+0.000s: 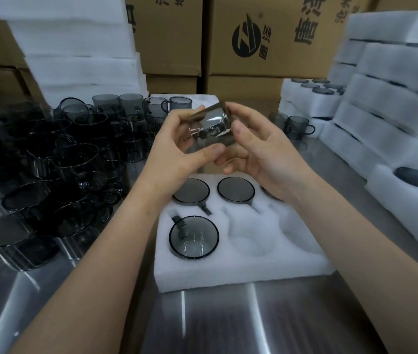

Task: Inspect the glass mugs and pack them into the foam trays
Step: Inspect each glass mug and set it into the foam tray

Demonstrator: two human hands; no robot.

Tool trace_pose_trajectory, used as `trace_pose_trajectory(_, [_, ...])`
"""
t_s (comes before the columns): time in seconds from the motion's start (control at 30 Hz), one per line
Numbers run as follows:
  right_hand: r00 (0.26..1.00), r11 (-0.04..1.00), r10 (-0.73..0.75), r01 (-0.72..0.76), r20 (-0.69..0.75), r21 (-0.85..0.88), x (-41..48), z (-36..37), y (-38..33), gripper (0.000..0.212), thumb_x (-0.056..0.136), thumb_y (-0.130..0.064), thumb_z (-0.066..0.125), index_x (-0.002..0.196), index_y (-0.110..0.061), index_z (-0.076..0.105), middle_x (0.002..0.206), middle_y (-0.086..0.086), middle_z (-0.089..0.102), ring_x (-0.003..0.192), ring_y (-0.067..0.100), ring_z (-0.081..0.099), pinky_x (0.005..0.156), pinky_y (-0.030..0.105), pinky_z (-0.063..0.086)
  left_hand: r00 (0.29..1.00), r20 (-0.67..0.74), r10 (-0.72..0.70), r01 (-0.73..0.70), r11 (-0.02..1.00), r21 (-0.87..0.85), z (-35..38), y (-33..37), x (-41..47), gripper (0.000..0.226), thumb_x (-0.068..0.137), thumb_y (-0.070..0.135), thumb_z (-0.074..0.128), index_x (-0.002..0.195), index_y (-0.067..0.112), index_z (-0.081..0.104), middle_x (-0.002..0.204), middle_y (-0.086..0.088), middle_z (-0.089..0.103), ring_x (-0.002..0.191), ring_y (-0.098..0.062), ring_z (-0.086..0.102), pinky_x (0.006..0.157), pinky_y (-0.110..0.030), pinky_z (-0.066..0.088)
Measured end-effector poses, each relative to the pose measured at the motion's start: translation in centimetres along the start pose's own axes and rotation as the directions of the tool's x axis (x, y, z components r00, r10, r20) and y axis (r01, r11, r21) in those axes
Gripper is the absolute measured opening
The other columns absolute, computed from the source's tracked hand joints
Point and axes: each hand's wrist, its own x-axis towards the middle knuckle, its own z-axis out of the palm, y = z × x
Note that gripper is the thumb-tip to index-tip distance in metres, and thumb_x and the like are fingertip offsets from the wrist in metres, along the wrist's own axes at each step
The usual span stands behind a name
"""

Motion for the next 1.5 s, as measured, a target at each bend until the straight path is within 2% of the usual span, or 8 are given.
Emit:
trace_pose_trajectory(0.13, [0.99,0.987,-0.082,0.065,-0.112,-0.148,0.0,0.1,0.3,0.044,0.079,-0.015,0.077,0.117,-0.013,0.053,0.11,0.014,0.062,0.061,0.028,0.065,0.055,0.031,0.055,0.999,0.028,-0.021,0.019,0.998,0.067,0.0,-0.3,0.1,0.075,0.066,-0.004,0.082,0.133,0.013,0.051,0.121,-0.003,0.063,0.113,-0.012,0.062,0.096,-0.031,0.051])
trace_pose_trajectory(0.4, [0.955,0.93,-0.162,0.063,-0.25,-0.361,0.1,0.6,0.4,0.033,0.086,-0.028,0.074,0.091,-0.015,0.044,0.09,0.013,0.061,0.04,0.021,0.057,0.033,0.023,0.039,0.99,0.141,0.025,-0.059,0.969,0.239,0.5,0.0,0.0,0.067,0.065,0.002,0.086,0.123,0.024,0.06,0.117,-0.001,0.066,0.112,-0.024,0.062,0.099,-0.043,0.05])
trace_pose_trajectory(0.6, [0.958,0.992,-0.084,0.054,-0.274,-0.118,0.2,0.2,0.1,0.016,0.101,-0.023,0.054,0.088,-0.014,0.051,0.061,0.007,0.064,0.037,0.021,0.054,0.031,0.02,0.036,0.987,0.162,0.017,-0.054,0.973,0.224,0.4,0.2,0.1,0.065,0.071,0.01,0.081,0.13,0.016,0.056,0.121,-0.002,0.064,0.118,-0.016,0.058,0.106,-0.034,0.044])
trace_pose_trajectory(0.83, [0.996,0.978,0.07,-0.058,-0.051,0.202,0.2,0.1,-0.4,0.038,0.085,-0.005,0.058,0.122,-0.014,0.057,0.093,0.007,0.063,0.058,0.014,0.058,0.054,0.021,0.048,0.997,0.074,0.034,-0.042,0.992,0.117,0.3,0.3,0.0,0.05,0.084,0.0,0.069,0.13,0.009,0.053,0.114,0.002,0.063,0.105,-0.002,0.061,0.094,-0.021,0.047])
trace_pose_trajectory(1.0, [0.985,0.999,0.017,-0.01,-0.174,0.042,0.2,0.3,-0.2,0.042,0.07,-0.016,0.072,0.107,-0.012,0.054,0.083,0.006,0.064,0.045,0.015,0.054,0.039,0.022,0.04,0.993,0.115,0.021,-0.043,0.981,0.188,0.4,0.4,0.0,0.057,0.081,-0.001,0.072,0.134,0.005,0.052,0.117,-0.002,0.064,0.109,-0.006,0.061,0.095,-0.019,0.046])
trace_pose_trajectory(1.13, [0.955,0.985,-0.086,0.039,-0.282,-0.168,0.2,0.5,0.2,0.026,0.088,-0.025,0.069,0.091,-0.013,0.046,0.075,0.014,0.065,0.04,0.021,0.056,0.034,0.022,0.04,0.985,0.169,0.011,-0.057,0.961,0.272,0.6,0.2,0.0,0.064,0.078,-0.001,0.076,0.136,0.012,0.052,0.12,0.002,0.063,0.117,-0.007,0.057,0.1,-0.024,0.045])
trace_pose_trajectory(1.27, [0.953,0.972,-0.089,0.019,-0.291,-0.234,0.3,0.7,0.5,0.026,0.093,-0.036,0.064,0.089,-0.019,0.045,0.092,0.019,0.059,0.06,0.027,0.067,0.046,0.032,0.053,0.989,0.142,0.036,-0.085,0.932,0.353,0.6,0.0,0.0,0.08,0.076,0.001,0.077,0.14,0.037,0.044,0.129,0.017,0.056,0.121,-0.004,0.054,0.106,-0.033,0.045])
trace_pose_trajectory(1.5, [0.982,0.904,-0.081,-0.001,-0.172,-0.428,0.4,1.2,1.3,0.052,0.069,-0.032,0.076,0.11,-0.031,0.045,0.118,0.01,0.059,0.094,0.009,0.064,0.077,0.032,0.055,0.993,0.115,0.031,-0.08,0.888,0.453,0.8,0.2,-0.2,0.098,0.071,0.018,0.084,0.15,0.03,0.027,0.146,0.02,0.043,0.122,0.008,0.05,0.098,-0.007,0.039])
